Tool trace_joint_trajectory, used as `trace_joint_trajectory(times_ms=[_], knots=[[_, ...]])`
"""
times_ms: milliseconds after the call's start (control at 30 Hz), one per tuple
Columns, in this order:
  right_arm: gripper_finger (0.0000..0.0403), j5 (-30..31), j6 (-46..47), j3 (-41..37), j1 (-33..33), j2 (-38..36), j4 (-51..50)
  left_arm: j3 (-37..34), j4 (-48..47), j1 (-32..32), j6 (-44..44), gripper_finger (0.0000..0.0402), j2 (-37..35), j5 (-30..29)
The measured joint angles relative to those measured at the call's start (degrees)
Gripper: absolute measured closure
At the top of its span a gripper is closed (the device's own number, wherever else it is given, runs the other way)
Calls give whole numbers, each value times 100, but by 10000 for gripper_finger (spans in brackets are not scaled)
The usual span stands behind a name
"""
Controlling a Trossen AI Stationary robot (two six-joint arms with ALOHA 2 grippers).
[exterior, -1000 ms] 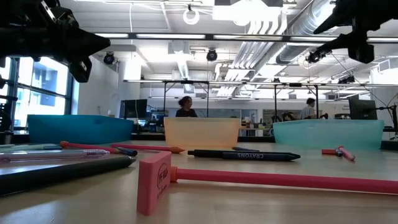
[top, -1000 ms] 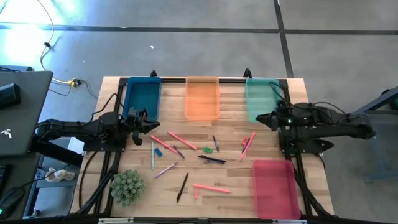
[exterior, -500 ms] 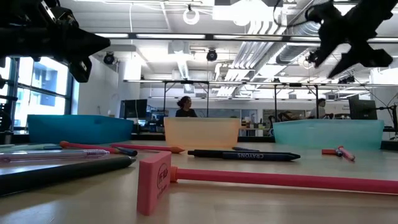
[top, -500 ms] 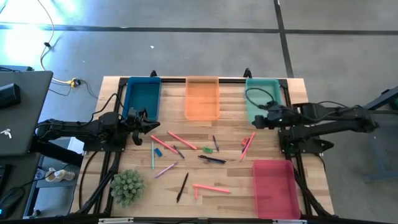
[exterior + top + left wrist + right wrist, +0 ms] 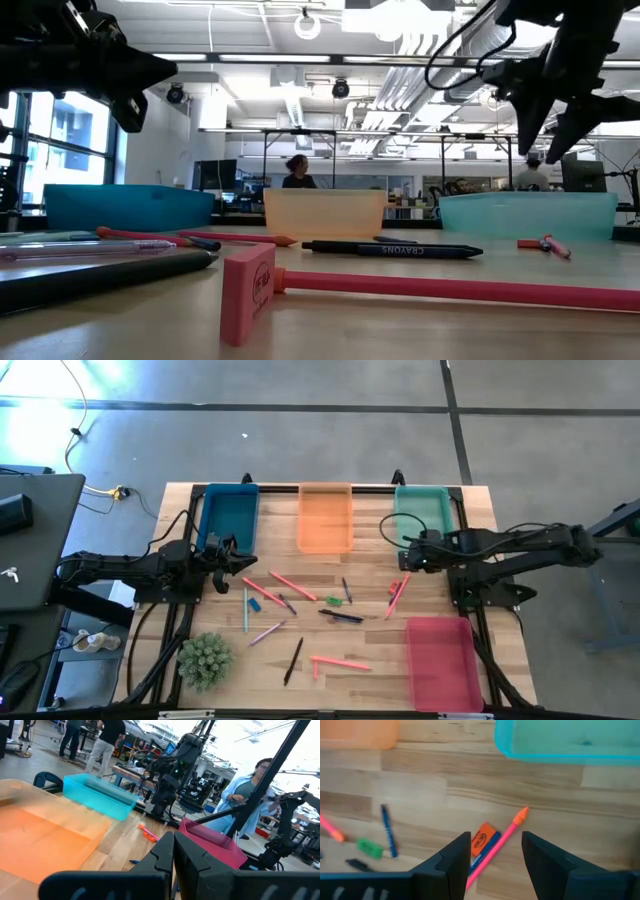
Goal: Sort crayons/erasers/pens/pencils in bins
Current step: Put the pink pencil into the orange bin
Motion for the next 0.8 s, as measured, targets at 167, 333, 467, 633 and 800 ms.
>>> trace_joint_trajectory(times_ms=[167, 333, 467, 633, 800], knots=[[234, -41, 76, -2, 0, 443, -33, 1, 0, -1, 0, 401, 0, 0], [234, -205, 399, -4, 2, 845, -34, 0, 0, 0, 0, 401, 0, 0], [234, -201, 747, -7, 2, 1089, 17, 0, 0, -1, 0, 401, 0, 0], [234, -180, 1115, -7, 2, 1318, 58, 1, 0, -1, 0, 401, 2, 0], [234, -80, 1322, -9, 2, 1516, 53, 0, 1, -1, 0, 401, 1, 0]])
